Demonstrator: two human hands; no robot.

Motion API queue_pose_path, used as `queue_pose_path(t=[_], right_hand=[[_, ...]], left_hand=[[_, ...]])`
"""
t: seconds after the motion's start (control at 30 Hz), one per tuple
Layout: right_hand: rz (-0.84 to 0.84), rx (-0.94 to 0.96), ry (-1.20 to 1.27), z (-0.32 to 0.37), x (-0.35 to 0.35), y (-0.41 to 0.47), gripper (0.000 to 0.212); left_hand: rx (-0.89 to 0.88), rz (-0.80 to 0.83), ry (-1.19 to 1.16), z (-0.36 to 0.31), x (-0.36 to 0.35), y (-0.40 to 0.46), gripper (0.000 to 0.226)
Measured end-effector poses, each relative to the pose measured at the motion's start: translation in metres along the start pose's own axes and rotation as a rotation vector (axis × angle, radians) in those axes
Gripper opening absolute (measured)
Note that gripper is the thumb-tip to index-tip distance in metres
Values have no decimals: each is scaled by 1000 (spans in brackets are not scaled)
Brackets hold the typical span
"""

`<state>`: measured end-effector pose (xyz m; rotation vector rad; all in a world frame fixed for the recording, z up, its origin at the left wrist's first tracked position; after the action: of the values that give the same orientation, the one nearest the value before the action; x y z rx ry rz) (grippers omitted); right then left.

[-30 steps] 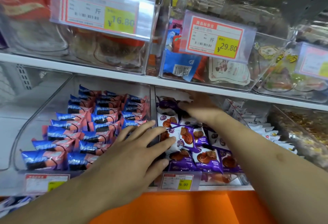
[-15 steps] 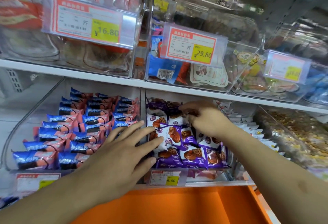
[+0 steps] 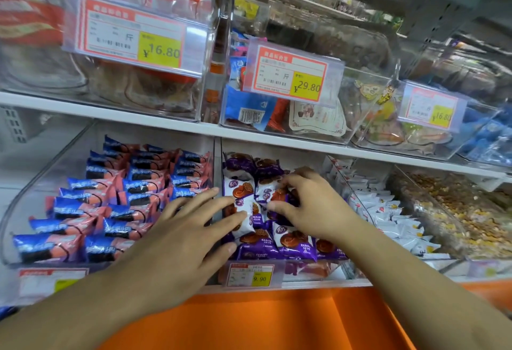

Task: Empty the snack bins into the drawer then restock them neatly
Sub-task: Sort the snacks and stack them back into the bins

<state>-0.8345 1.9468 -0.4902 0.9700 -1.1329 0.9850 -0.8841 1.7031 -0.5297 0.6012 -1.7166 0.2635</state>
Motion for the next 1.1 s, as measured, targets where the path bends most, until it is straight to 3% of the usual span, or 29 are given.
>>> queue_pose_path(t=[0.17,0.23,0.4,0.53,0.67,0.77,1.0,1.1], right_hand=[[108,77,28,-1,6,4,30],[189,51,91,-4,6,4,32],[-16,-5,166,-18,16,17,27],[-156,-105,93,-28,2,61,37],[-80,-99,65,-24,-20,100,35],[-24,-64,66,-23,-25,106,47],[-58,-15,-29,-24,13,51,48],[-5,-40,93,-32,31,4,39]], left_hand=[[-6,-4,13,0,-1,2,57],[-12,-6,18,0,-1,2,57],[-20,-21,6,2,-3,4,57],[-33,-40,-7,3,-8,5,56],[-41,-43,17,9,-12,7,62],[-45,-36,31,11,-14,8,60],[-36,-27,28,8,-12,9,63],[-29,-13,25,9,-14,7,65]])
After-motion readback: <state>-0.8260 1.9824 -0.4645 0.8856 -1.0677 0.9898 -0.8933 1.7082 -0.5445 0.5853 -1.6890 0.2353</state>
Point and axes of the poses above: each hand's wrist, its own y-axis towards the middle knuckle, its own x-axis out of the back of the hand, z = x × y, the point moved 4 cm from there along y, towards the middle knuckle
